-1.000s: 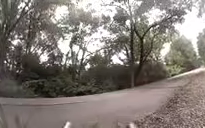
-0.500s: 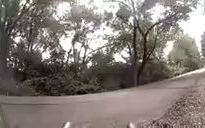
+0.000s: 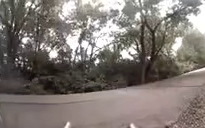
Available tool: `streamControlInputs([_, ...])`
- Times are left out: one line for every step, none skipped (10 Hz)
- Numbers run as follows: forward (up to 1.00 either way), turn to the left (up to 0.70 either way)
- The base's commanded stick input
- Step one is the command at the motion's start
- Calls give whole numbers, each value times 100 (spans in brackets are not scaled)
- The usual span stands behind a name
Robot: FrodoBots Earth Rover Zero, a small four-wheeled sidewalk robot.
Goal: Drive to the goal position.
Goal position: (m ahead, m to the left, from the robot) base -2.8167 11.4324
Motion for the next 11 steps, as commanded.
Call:
streamControlInputs([45,25])
streamControlInputs([45,25])
streamControlInputs([45,25])
streamControlInputs([45,25])
streamControlInputs([45,25])
streamControlInputs([45,25])
streamControlInputs([45,25])
streamControlInputs([45,24])
streamControlInputs([45,24])
streamControlInputs([44,24])
streamControlInputs([44,24])
